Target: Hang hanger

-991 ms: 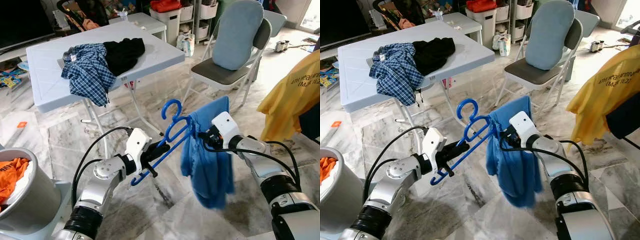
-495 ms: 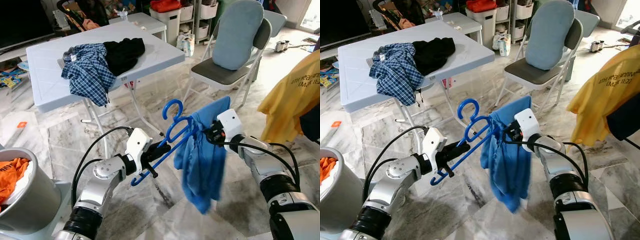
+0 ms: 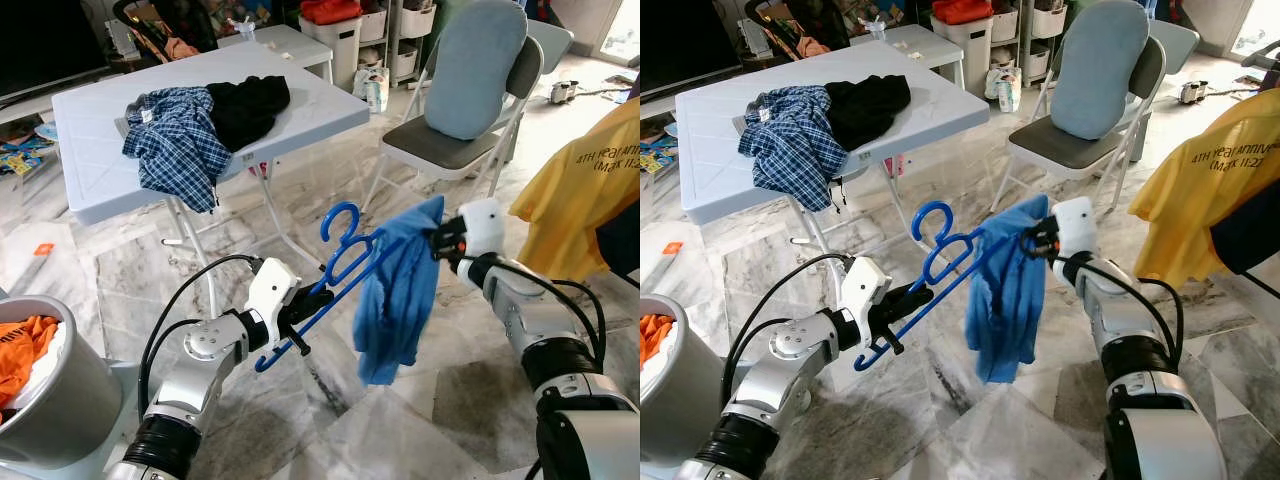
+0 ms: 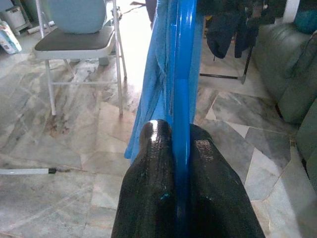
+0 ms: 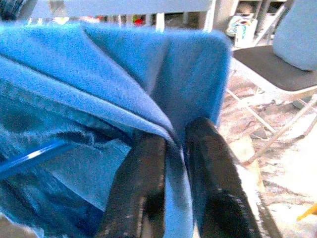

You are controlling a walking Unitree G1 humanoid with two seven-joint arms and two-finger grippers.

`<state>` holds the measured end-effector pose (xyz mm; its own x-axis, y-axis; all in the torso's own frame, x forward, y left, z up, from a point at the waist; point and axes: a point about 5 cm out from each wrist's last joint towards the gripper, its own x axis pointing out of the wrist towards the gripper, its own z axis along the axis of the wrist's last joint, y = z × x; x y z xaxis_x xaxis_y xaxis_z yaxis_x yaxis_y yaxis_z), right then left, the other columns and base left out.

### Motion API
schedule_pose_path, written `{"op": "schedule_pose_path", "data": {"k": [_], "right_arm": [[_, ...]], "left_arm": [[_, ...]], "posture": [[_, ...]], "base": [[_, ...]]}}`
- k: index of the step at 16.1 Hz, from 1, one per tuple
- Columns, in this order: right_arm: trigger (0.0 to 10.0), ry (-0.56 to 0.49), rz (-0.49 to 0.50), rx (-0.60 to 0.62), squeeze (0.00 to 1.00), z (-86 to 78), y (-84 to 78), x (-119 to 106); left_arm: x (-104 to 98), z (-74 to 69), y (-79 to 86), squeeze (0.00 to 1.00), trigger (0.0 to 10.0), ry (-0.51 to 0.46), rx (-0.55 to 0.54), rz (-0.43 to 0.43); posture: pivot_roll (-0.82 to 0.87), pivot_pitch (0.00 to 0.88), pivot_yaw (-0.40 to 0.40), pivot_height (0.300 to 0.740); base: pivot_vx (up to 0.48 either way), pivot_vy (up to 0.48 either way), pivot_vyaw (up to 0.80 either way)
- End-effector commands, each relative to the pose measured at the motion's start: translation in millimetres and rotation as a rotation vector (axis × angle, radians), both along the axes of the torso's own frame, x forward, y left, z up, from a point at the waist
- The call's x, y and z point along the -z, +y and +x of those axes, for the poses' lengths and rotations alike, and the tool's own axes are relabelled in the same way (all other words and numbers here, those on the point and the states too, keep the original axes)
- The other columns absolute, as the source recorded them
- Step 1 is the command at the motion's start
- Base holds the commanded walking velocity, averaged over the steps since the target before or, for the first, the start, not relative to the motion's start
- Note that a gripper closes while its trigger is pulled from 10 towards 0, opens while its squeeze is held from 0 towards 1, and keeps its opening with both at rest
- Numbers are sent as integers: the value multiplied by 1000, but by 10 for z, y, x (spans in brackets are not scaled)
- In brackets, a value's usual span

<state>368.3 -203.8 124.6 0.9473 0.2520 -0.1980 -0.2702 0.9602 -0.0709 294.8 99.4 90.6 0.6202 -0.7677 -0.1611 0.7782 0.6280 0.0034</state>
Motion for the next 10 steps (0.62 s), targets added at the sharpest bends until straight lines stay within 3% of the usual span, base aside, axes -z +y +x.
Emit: {"op": "schedule_pose_path", "data": {"k": [1, 4, 6, 10], "right_arm": [[0, -20, 36, 38, 0, 58, -7, -95], [0, -70, 66, 114, 0, 95, -91, -200], [0, -157, 82, 193, 0, 157, -162, -402], [0, -240, 41, 333, 0, 233, -264, -628]], "left_arm": [[-20, 5, 29, 0, 0, -23, -1, 10], [4, -21, 53, 0, 0, -21, 11, 39], [99, -135, 131, 0, 0, -7, 68, 141], [156, -366, 255, 0, 0, 40, 166, 202]], "posture": [[-135, 0, 54, 740], [-134, 0, 56, 740], [-127, 0, 57, 740], [-108, 0, 49, 740]], "base": [[0, 0, 0], [0, 0, 0], [0, 0, 0], [0, 0, 0]]}}
